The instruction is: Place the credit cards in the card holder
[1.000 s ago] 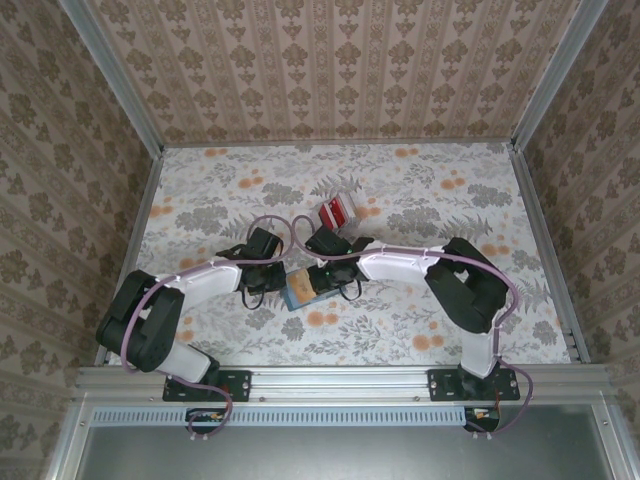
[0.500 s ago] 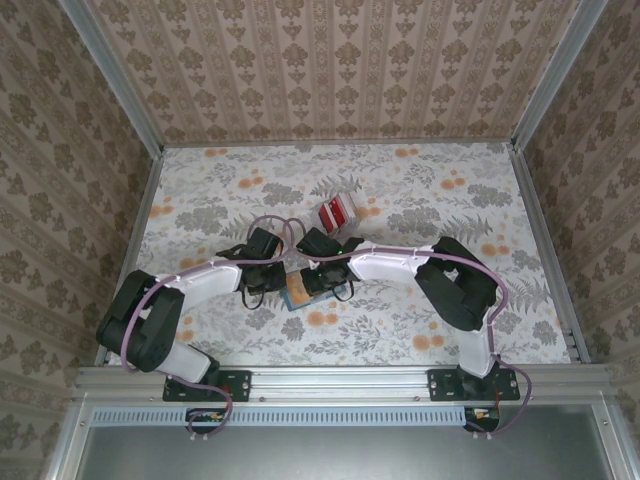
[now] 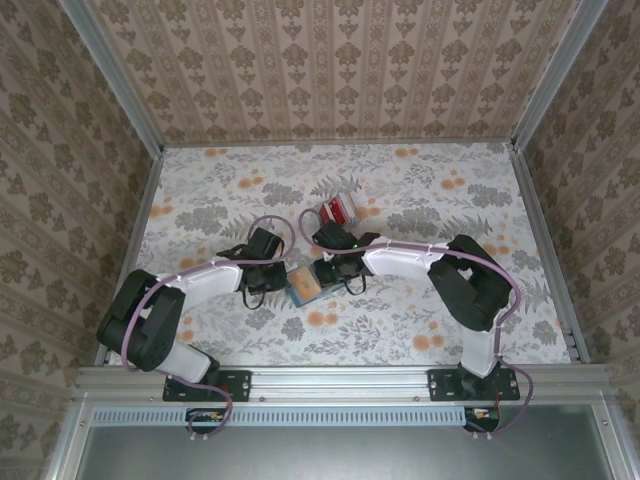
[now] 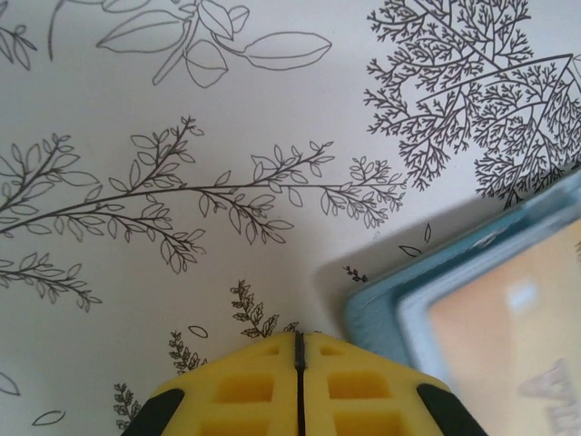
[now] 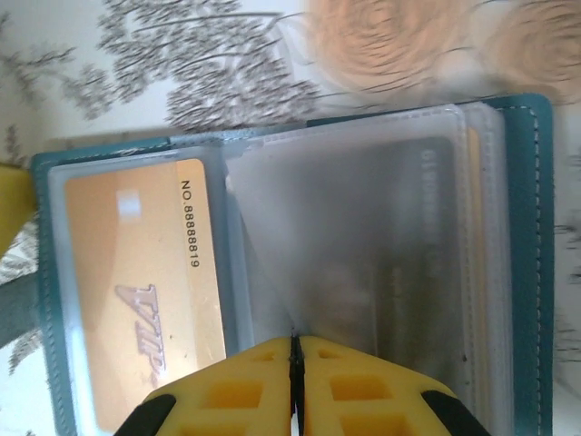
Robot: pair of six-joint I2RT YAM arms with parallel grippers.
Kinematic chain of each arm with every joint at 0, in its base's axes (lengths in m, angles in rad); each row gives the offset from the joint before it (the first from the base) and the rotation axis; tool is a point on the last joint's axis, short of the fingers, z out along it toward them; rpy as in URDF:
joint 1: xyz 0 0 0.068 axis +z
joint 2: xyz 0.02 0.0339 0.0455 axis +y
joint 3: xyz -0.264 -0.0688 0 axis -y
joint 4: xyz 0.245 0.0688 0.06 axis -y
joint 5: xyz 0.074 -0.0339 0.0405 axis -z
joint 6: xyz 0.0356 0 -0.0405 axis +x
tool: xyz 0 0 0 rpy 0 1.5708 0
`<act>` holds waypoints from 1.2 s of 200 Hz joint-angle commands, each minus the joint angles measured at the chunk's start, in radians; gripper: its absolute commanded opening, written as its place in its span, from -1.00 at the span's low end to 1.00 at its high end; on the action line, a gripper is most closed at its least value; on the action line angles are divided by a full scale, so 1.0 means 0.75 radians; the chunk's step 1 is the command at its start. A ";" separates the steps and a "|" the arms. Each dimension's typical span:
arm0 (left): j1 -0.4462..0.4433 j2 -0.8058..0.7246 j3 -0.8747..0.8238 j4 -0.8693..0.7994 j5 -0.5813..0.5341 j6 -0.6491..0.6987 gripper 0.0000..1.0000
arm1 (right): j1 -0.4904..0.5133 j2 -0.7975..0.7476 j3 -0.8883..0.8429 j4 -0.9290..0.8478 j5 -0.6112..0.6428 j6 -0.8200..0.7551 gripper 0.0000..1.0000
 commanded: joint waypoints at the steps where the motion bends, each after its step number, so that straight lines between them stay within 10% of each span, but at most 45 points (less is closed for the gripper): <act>1: -0.025 0.078 -0.054 0.045 0.053 -0.029 -0.87 | -0.016 -0.010 -0.056 -0.094 0.081 -0.017 -0.79; 169: 0.053 0.257 0.279 -0.075 0.065 0.148 -0.86 | -0.129 -0.259 -0.321 -0.008 -0.050 0.063 -0.77; 240: -0.025 0.169 0.019 0.014 0.109 0.032 -0.90 | -0.157 -0.087 -0.256 0.080 -0.011 0.064 -0.77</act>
